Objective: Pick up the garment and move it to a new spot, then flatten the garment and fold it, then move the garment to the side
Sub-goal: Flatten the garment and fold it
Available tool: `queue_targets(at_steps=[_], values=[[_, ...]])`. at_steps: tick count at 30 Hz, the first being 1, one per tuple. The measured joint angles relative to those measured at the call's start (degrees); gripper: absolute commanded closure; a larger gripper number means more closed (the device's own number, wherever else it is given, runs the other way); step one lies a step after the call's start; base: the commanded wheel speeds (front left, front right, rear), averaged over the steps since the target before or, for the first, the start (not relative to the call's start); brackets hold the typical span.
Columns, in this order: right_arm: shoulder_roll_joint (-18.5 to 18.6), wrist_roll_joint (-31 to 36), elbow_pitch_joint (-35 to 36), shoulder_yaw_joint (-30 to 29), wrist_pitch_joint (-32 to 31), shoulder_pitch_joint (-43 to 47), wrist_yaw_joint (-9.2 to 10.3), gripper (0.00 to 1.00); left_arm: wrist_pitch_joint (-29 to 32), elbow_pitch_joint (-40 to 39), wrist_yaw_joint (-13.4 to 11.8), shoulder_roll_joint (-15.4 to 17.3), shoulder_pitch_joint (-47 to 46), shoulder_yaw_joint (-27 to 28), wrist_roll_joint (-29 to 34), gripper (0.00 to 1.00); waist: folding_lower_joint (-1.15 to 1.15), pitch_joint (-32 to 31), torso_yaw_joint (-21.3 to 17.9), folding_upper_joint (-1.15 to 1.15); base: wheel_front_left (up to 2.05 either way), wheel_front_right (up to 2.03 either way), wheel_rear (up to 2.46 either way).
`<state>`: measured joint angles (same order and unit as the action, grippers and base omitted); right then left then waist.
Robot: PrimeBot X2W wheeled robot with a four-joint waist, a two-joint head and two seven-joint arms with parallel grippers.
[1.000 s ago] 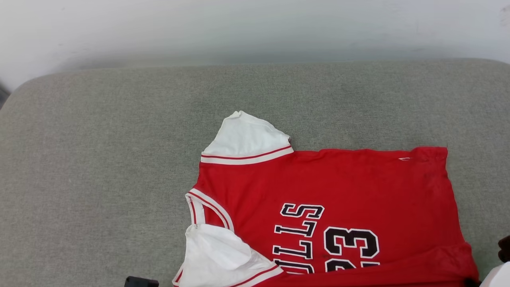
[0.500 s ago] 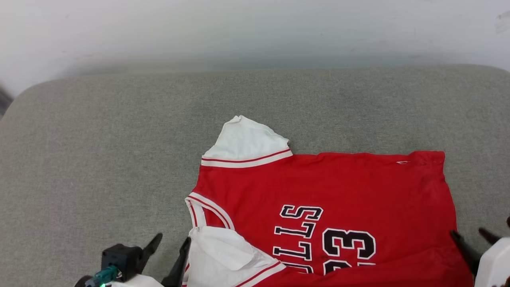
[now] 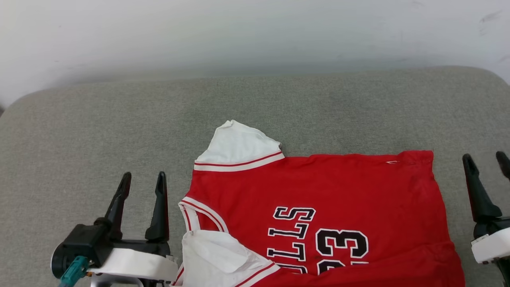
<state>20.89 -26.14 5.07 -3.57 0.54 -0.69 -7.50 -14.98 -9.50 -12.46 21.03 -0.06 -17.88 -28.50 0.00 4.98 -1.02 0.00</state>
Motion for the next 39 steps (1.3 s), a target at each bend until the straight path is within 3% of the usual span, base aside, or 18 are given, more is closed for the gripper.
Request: queue_targets(at_steps=[6,12,19,21,22,24,28,33,39], values=[[-1.19,0.53,0.23,0.35,6.91,-0.50,0.00,0.00,-0.09,0.35,4.49,-3.37,0.68,3.79,2.65,0.00,0.00,0.94,-1.10,0.00,0.00,0.00,0.00],[-1.51,1.05,0.56,1.33,10.45,-1.98,0.00,0.00,0.77,4.09,9.18,-2.52,-4.38,3.45,4.03,0.00,0.00,3.33,-3.35,0.00,0.00,0.00,0.00],[-1.31,0.38,0.45,3.08,12.62,-4.94,0.00,0.00,18.70,8.32,16.18,4.21,-21.39,1.15,1.49,0.00,0.00,9.46,-7.11,0.00,0.00,0.00,0.00],[-1.35,0.24,-0.12,3.66,13.21,-5.80,0.00,0.00,24.91,9.37,17.51,6.22,-26.16,0.15,0.34,0.00,0.01,11.23,-8.27,0.00,0.00,0.00,0.00],[-1.35,0.24,-0.12,3.66,13.21,-5.80,0.00,0.00,24.91,9.37,17.51,6.22,-26.16,0.15,0.34,0.00,0.01,11.23,-8.27,0.00,0.00,0.00,0.00],[-1.71,-0.01,-1.54,4.14,13.85,-7.09,0.00,0.00,35.74,11.14,18.53,9.03,-32.56,-1.62,-1.66,0.00,0.01,13.76,-10.24,0.00,0.00,0.00,0.00],[-2.81,-0.65,-3.03,5.32,14.33,-8.94,0.00,0.00,48.02,13.37,19.00,11.90,-39.89,-3.02,-3.81,0.00,0.01,17.06,-12.96,0.00,0.00,0.00,0.00],[-4.50,-1.13,-4.01,6.02,14.46,-10.53,0.01,0.00,62.24,18.44,17.85,15.35,-45.10,-3.96,-4.72,0.00,0.01,20.61,-16.17,0.00,0.00,0.00,0.00],[-5.52,-0.91,-4.43,6.46,14.49,-11.41,0.01,0.00,69.26,19.89,18.00,18.51,-47.77,-5.14,-5.12,0.00,0.01,23.42,-19.12,0.00,0.00,0.00,0.00]])
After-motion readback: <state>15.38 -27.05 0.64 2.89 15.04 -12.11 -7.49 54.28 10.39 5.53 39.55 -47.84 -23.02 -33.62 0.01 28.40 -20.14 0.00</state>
